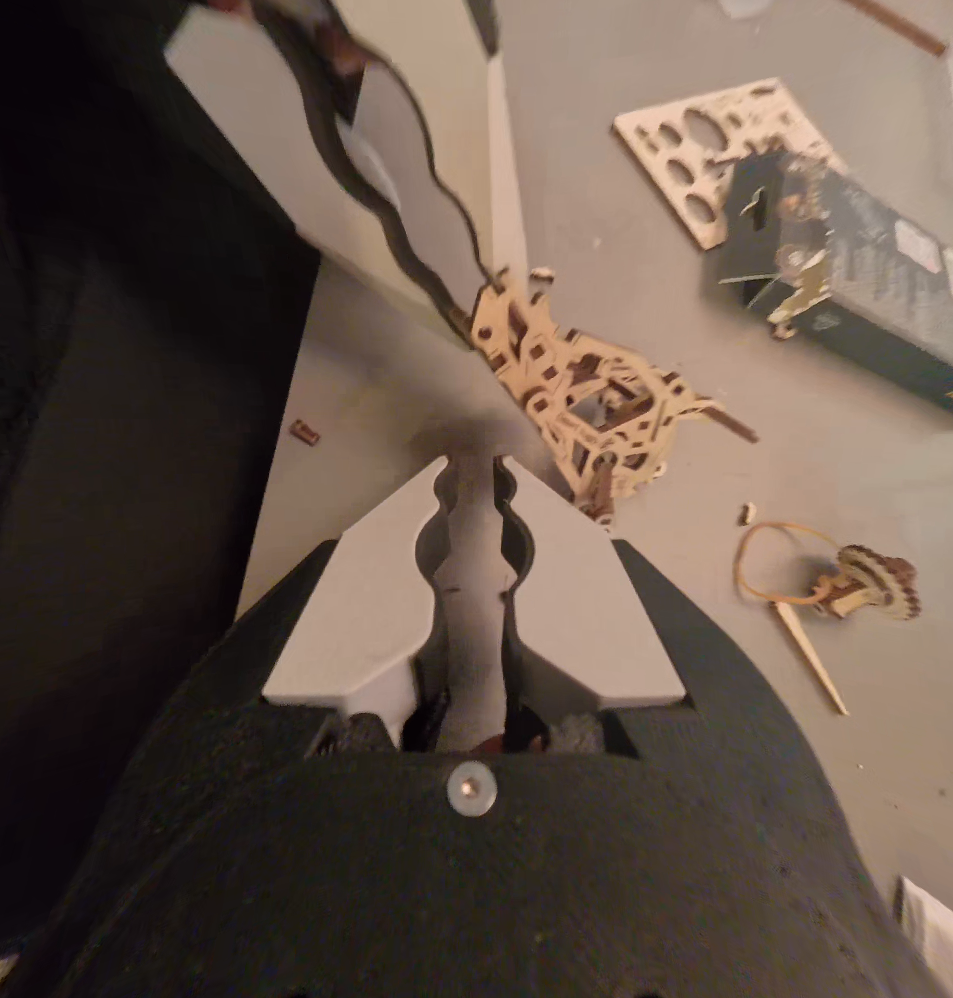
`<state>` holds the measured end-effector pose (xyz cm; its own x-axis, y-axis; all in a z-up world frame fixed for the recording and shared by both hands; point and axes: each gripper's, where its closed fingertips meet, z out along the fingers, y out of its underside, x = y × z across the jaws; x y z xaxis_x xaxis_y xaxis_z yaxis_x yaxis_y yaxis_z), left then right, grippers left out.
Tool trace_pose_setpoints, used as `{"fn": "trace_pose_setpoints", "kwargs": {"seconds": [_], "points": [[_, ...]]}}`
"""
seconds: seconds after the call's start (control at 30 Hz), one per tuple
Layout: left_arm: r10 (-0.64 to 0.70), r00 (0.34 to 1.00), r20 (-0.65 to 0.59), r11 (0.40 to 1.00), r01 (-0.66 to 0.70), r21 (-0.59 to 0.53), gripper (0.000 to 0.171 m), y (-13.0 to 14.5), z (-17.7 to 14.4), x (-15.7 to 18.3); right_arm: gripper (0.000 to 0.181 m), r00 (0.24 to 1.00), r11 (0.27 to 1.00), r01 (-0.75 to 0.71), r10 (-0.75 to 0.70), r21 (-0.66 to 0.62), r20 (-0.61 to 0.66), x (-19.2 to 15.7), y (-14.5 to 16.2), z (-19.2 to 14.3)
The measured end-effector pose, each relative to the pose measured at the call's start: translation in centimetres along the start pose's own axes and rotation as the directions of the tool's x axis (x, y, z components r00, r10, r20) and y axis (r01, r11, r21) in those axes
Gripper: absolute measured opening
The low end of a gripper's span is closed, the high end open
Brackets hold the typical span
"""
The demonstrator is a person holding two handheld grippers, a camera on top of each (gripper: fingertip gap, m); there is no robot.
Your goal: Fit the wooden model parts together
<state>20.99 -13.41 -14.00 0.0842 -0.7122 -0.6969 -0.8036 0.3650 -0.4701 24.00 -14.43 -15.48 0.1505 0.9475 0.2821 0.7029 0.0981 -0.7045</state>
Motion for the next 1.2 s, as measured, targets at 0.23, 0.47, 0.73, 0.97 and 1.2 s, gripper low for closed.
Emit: {"fn": "trace_pose_setpoints", "kwargs": {"seconds": [0.23,0.47,0.73,0.97,1.2], "points": [[-0.079,0.997,0.016,0.995,0.08,-0.06,0.026,2.4,-1.4,-0.5,0.018,1.0,1.0,0.003,-0.003,-0.009,-0.008,0.9,-0.4,-1.7],[-0.617,0.786,0.047,0.766,0.585,0.266,0.051,0.9,-9.2,-7.5,0.025,0.999,0.999,-0.015,0.017,0.045,-0.031,2.8,-3.4,-7.5],[-0.723,0.689,-0.062,0.677,0.723,0.141,0.04,2.0,-21.6,-3.5,0.019,0.896,0.845,-0.435,0.44,0.311,0.058,0.7,-16.1,-12.7],[-0.543,0.815,-0.201,0.795,0.576,0.187,0.0,1.1,-21.8,-0.8,0.016,0.796,0.695,-0.463,0.599,0.549,-0.087,2.6,-16.2,-8.0],[-0.499,0.814,-0.297,0.803,0.563,0.196,0.006,0.4,-19.1,-0.3,0.016,0.844,0.912,-0.245,0.367,0.329,-0.392,0.2,-14.0,-9.4]]}}
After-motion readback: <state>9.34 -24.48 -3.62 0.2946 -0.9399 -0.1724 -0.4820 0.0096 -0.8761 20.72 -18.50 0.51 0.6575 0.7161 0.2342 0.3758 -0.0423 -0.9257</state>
